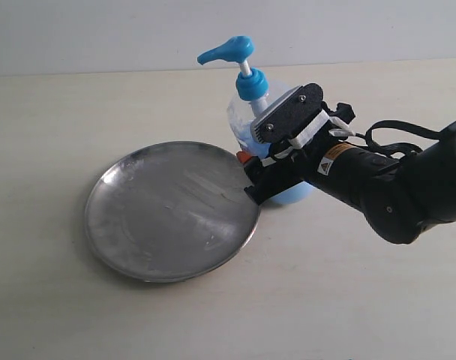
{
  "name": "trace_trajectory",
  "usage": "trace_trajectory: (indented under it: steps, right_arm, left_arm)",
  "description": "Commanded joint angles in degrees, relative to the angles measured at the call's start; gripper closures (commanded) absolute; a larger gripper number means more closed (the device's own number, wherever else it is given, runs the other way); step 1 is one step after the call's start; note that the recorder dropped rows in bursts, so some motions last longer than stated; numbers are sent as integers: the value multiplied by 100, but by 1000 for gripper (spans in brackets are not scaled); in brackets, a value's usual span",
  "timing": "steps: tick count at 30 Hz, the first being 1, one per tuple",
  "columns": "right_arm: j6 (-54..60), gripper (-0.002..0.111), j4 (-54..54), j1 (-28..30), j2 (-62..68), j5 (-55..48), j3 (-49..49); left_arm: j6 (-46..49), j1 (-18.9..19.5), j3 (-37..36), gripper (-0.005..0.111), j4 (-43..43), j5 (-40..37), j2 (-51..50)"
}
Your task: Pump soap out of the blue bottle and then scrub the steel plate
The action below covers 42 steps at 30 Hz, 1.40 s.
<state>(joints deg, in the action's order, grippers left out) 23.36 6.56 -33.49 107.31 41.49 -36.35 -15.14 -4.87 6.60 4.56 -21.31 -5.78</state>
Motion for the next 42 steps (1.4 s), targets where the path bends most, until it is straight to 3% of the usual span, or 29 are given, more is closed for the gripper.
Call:
trace_trajectory:
  steps: [1, 8, 26, 37, 42]
  right_arm:
    - [53, 108, -116, 12, -41, -134, -9]
    - [53, 108, -116, 12, -41, -134, -9]
    - [53, 108, -92, 12, -41, -149, -9]
    - [42, 108, -102, 12, -41, -196, -9]
    - [42, 108, -102, 12, -41, -196, -9]
  left_arm:
    - [12, -78, 480, 107, -61, 26, -642]
    - [12, -650, 1398, 107, -61, 44, -1736]
    - [12, -650, 1633, 107, 74, 73, -2018]
    - [0, -650, 1611, 107, 153, 721, -2056]
    - [14, -650, 1663, 107, -92, 639, -2711]
